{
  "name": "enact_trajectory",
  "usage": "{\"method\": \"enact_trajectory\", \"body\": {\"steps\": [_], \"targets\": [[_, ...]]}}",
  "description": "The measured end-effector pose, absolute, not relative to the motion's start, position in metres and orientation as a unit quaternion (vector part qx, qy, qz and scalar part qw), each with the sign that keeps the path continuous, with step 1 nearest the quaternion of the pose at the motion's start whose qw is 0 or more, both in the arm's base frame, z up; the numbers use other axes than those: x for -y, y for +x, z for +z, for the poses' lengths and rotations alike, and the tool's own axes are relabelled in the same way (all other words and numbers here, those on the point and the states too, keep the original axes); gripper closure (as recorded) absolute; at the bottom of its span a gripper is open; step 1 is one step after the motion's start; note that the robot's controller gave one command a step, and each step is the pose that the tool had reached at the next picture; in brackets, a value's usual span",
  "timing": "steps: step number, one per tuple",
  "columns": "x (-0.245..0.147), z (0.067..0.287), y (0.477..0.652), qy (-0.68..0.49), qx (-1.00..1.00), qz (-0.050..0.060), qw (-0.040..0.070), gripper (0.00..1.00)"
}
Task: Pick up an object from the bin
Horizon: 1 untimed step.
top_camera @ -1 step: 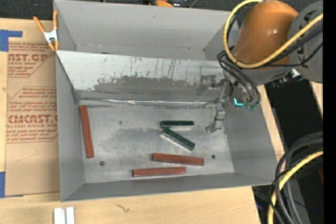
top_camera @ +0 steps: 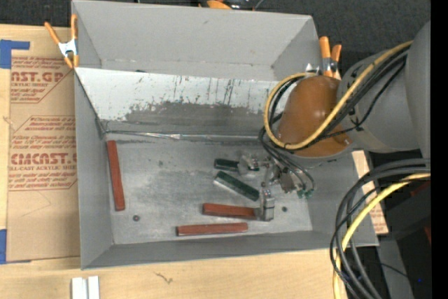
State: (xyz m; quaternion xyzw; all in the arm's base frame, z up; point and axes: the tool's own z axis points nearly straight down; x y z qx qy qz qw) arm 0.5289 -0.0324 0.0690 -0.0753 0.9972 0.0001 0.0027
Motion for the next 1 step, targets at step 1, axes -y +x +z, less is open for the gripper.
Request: {"method": "enact_trajectory", "body": {"steps": [1], "targets": [[0.0317, 0.0726, 0.5307, -0.076, -0.997, 0.0, 0.004, 1.0]]}}
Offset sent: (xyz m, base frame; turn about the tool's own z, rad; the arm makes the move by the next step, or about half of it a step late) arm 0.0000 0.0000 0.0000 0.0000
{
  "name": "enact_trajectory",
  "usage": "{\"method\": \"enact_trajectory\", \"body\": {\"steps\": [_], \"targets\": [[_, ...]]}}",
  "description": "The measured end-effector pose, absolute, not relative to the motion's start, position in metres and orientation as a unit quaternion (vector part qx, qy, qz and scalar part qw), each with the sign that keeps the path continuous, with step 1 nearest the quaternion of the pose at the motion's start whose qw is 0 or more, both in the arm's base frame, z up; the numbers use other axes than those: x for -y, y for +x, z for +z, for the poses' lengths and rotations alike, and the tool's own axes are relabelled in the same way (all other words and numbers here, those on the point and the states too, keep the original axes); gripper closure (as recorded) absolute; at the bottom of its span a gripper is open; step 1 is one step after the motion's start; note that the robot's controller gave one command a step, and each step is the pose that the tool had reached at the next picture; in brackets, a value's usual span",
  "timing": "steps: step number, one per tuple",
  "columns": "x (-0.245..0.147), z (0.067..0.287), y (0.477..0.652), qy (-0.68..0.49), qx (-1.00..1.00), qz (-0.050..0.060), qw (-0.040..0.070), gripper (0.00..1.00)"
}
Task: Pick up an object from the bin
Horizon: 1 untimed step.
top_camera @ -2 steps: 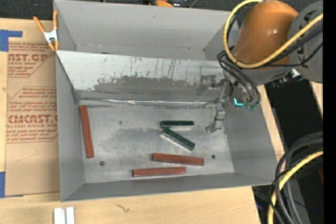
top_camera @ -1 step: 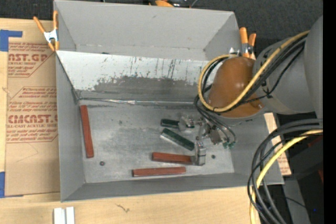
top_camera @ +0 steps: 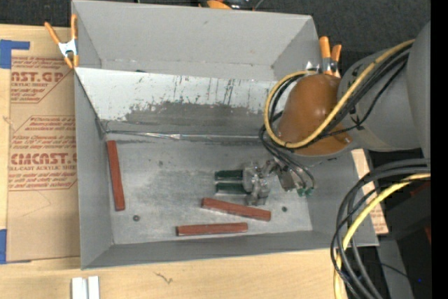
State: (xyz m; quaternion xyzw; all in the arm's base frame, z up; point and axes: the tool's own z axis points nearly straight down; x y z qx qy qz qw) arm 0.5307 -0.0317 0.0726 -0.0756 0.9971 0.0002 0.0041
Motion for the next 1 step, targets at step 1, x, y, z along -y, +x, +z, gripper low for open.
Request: {"method": "enact_trajectory", "body": {"steps": [1], "targets": [[0.0108, 0.1759, 0.5497, -0.081, -0.997, 0.0, 0.005, 1.0]]}}
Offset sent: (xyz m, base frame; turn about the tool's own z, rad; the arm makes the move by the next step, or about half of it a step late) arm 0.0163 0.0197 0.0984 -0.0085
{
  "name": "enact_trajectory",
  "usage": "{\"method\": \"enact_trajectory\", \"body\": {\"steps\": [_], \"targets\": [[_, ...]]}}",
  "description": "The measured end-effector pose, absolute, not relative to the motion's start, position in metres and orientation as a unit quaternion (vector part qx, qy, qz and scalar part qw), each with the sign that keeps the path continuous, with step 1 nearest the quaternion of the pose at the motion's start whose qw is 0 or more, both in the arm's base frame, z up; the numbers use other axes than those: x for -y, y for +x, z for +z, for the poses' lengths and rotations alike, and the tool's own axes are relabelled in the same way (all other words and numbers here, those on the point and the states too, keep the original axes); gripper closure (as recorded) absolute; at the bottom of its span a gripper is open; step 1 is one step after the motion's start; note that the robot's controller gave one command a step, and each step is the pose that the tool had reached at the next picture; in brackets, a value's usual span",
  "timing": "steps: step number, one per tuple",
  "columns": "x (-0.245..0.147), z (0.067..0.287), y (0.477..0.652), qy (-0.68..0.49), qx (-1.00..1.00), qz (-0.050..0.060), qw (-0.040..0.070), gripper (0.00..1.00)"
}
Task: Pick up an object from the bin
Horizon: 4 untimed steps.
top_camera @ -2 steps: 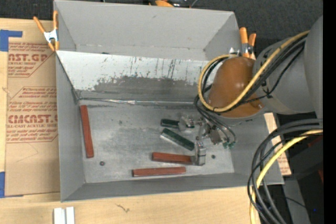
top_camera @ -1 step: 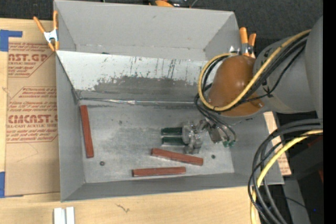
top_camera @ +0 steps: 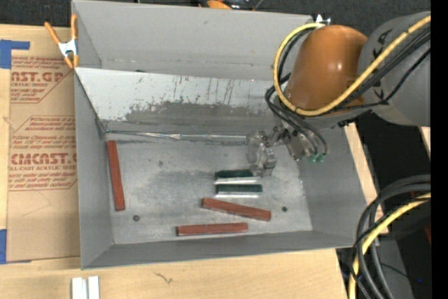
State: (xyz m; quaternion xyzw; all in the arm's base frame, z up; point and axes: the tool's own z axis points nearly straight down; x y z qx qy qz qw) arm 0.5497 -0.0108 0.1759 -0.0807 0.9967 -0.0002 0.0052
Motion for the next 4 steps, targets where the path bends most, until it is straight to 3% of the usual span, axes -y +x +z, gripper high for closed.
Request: {"method": "enact_trajectory", "body": {"steps": [1, 2, 3, 4], "targets": [[0.011, 0.171, 0.548, -0.08, -0.997, 0.0, 0.001, 0.0], [0.033, 0.068, 0.519, 0.008, -1.0, 0.001, -0.002, 0.0], [0.033, 0.077, 0.526, 0.008, -1.0, 0.001, 0.006, 1.0], [0.033, 0.071, 0.522, 0.007, -1.0, 0.0, 0.002, 0.0]]}}
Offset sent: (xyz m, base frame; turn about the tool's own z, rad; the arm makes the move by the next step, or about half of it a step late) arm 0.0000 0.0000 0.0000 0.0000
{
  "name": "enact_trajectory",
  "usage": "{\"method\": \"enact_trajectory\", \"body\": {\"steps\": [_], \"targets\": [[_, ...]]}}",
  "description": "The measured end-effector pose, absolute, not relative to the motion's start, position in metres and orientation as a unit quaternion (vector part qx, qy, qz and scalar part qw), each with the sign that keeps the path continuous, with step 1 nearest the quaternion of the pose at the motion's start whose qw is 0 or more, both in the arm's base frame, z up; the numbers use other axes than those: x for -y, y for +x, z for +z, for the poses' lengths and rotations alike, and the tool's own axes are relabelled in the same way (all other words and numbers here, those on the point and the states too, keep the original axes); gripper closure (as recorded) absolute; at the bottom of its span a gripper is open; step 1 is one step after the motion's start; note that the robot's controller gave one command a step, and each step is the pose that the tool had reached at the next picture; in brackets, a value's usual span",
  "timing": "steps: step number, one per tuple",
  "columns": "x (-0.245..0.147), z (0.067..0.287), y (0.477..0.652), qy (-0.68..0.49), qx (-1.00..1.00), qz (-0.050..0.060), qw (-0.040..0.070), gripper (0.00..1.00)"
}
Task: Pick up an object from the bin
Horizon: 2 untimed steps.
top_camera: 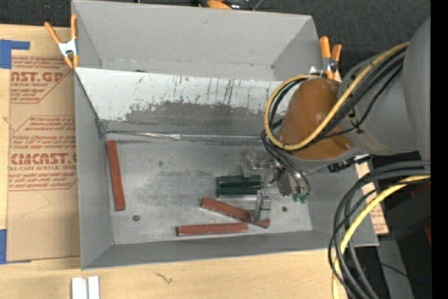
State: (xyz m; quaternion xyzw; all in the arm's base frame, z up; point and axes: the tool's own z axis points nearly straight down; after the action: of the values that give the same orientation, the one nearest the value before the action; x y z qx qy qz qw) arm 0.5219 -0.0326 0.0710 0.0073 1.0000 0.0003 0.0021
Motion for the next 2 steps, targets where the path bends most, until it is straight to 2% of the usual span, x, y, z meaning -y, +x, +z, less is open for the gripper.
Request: {"method": "enact_trajectory", "body": {"steps": [1, 2], "targets": [[0.033, 0.075, 0.521, 0.007, -1.0, 0.001, -0.005, 1.0], [0.002, 0.217, 0.563, -0.036, -0.999, 0.0, 0.006, 1.0]]}}
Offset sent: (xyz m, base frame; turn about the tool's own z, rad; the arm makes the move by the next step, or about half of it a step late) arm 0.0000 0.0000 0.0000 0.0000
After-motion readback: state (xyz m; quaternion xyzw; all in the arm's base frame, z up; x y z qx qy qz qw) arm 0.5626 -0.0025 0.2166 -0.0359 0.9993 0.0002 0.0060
